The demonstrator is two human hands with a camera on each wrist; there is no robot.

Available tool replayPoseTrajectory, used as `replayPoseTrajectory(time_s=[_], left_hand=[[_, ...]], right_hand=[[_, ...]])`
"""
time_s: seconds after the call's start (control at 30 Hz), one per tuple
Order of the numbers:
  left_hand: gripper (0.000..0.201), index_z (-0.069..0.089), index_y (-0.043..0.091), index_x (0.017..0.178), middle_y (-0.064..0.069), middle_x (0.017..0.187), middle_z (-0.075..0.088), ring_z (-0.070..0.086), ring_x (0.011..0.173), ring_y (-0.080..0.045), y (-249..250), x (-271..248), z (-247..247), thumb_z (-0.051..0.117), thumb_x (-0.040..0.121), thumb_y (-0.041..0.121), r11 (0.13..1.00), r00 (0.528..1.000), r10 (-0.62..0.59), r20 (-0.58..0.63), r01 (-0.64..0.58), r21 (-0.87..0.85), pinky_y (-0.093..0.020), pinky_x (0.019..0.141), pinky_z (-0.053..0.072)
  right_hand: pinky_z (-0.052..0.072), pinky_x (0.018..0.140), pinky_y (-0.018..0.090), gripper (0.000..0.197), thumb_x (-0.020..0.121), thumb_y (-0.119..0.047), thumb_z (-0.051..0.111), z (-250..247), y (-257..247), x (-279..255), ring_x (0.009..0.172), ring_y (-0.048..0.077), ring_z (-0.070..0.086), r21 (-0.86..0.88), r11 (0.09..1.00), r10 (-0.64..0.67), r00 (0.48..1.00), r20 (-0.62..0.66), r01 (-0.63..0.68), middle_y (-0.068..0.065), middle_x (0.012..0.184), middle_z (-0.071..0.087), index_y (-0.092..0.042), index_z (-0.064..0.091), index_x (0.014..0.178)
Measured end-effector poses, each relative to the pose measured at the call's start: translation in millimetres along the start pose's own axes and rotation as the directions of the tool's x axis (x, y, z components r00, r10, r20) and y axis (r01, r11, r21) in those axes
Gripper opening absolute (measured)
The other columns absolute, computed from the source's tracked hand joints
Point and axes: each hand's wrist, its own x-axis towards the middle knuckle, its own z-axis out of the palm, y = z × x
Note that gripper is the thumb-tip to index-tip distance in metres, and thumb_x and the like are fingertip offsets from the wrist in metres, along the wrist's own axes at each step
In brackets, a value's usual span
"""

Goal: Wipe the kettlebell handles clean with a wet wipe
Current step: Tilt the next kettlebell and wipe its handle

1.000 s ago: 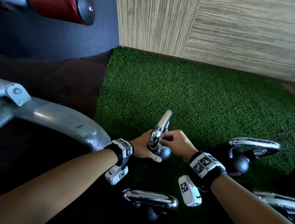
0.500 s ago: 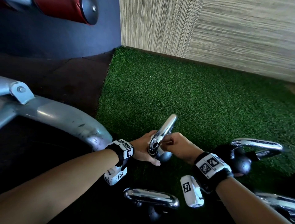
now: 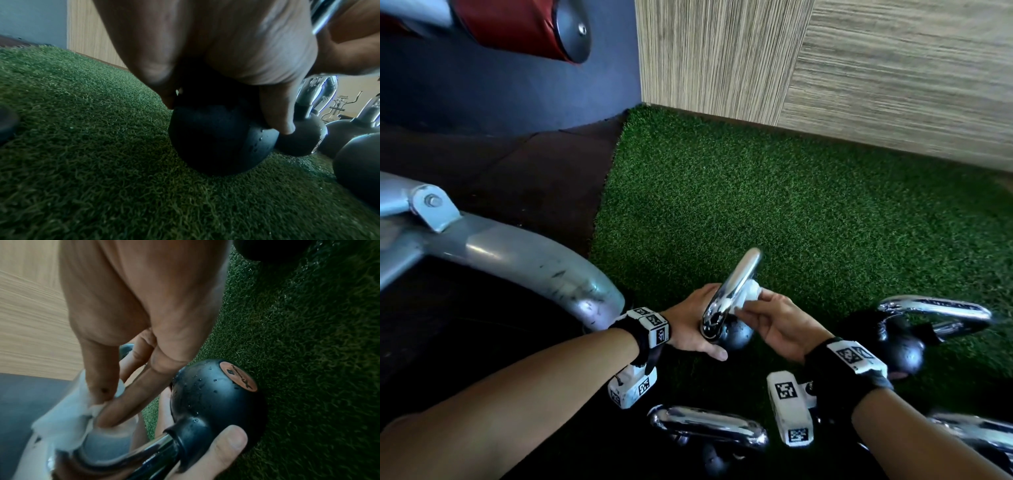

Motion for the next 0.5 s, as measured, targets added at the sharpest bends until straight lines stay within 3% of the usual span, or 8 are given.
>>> replayPoseTrajectory(time_s=[0.07,0.2,0.27,0.33,0.43,0.5], left_hand=[[0.126,0.017,0.019,0.158,-0.002,0.157,0.030,0.031,0.148,-0.018,1,-2,0,0.099,0.062,0.029,1.000,1.000,0.002,-0.012,-0.002,0.000,-0.040,0.126,0.027],[0.129,0.014,0.025,0.158,0.001,0.157,0.028,0.029,0.147,-0.017,4,-3,-1,0.098,0.061,0.035,1.000,1.000,-0.016,0.000,0.016,0.006,-0.042,0.126,0.027],[0.130,0.014,0.024,0.159,0.001,0.159,0.025,0.027,0.148,-0.017,6,-3,-2,0.098,0.061,0.036,1.000,1.000,-0.018,0.002,0.018,0.022,-0.040,0.127,0.025],[0.130,0.014,0.023,0.159,0.000,0.159,0.024,0.026,0.149,-0.017,6,-4,-2,0.099,0.062,0.034,1.000,1.000,0.002,-0.002,-0.002,0.018,-0.038,0.127,0.022],[0.126,0.018,0.023,0.159,-0.001,0.158,0.024,0.025,0.148,-0.016,8,-5,-1,0.099,0.063,0.031,0.998,0.999,0.043,-0.013,-0.042,0.039,-0.028,0.124,0.017],[0.126,0.020,0.029,0.158,0.001,0.159,0.026,0.026,0.149,-0.016,6,-4,-1,0.099,0.060,0.032,0.997,0.997,0.074,-0.025,-0.073,0.034,-0.036,0.127,0.019]], right_hand=[[0.062,0.063,0.025,0.026,0.073,0.016,0.060,1,4,-2,0.073,0.025,0.077,-0.044,0.999,-0.003,1.000,0.013,0.003,0.022,0.087,0.076,0.011,0.063,0.099],[0.063,0.060,0.031,0.020,0.077,0.021,0.060,5,0,13,0.068,0.029,0.075,-0.053,0.992,-0.123,0.984,-0.126,0.118,0.024,0.084,0.073,0.004,0.057,0.087],[0.063,0.058,0.032,0.026,0.065,0.015,0.069,5,-3,18,0.065,0.029,0.074,-0.074,0.979,-0.204,0.954,-0.219,0.192,0.023,0.080,0.071,-0.001,0.056,0.080],[0.062,0.056,0.031,0.029,0.057,0.011,0.072,4,-4,16,0.062,0.027,0.073,-0.099,0.967,-0.251,0.940,-0.233,0.234,0.019,0.073,0.071,-0.004,0.055,0.076],[0.062,0.063,0.033,0.028,0.062,0.013,0.077,3,-3,7,0.070,0.028,0.074,-0.283,0.929,-0.290,0.945,-0.153,0.239,0.019,0.078,0.074,-0.003,0.059,0.077],[0.061,0.065,0.035,0.028,0.066,0.014,0.081,3,-5,7,0.070,0.027,0.073,-0.458,0.854,-0.357,0.918,-0.171,0.247,0.016,0.078,0.075,-0.004,0.063,0.076]])
